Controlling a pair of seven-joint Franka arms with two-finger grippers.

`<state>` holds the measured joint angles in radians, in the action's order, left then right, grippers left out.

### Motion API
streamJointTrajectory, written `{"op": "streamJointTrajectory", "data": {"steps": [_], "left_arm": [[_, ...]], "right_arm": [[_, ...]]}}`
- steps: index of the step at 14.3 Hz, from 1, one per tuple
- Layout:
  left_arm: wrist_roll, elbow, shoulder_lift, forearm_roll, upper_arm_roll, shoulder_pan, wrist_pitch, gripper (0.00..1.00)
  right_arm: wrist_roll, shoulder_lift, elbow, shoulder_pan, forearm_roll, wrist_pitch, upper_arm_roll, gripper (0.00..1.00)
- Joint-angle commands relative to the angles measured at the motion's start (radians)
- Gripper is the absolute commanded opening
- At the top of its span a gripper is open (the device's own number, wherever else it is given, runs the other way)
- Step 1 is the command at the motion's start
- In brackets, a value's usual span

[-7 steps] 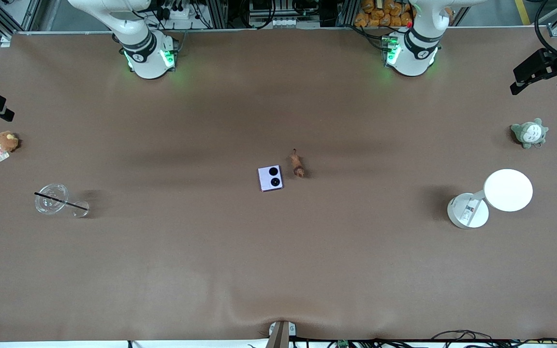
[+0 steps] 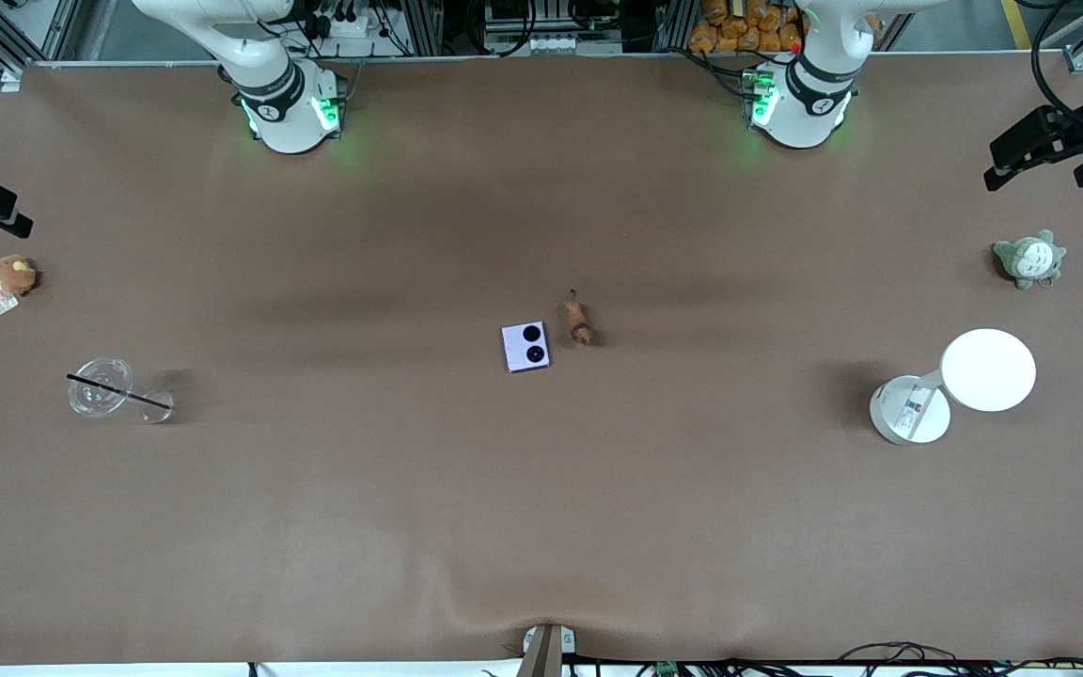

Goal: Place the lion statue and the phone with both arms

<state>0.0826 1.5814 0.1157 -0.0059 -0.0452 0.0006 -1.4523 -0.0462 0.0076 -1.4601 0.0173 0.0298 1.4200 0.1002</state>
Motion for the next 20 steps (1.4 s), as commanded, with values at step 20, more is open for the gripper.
{"op": "streamJointTrajectory", "data": {"steps": [20], "left_arm": [[0.384, -0.018, -0.283, -0.008, -0.298, -0.057, -0.123, 1.00]], "right_arm": [[0.016, 0.061, -0.003, 0.001, 0.018, -0.029, -0.011, 1.00]]}}
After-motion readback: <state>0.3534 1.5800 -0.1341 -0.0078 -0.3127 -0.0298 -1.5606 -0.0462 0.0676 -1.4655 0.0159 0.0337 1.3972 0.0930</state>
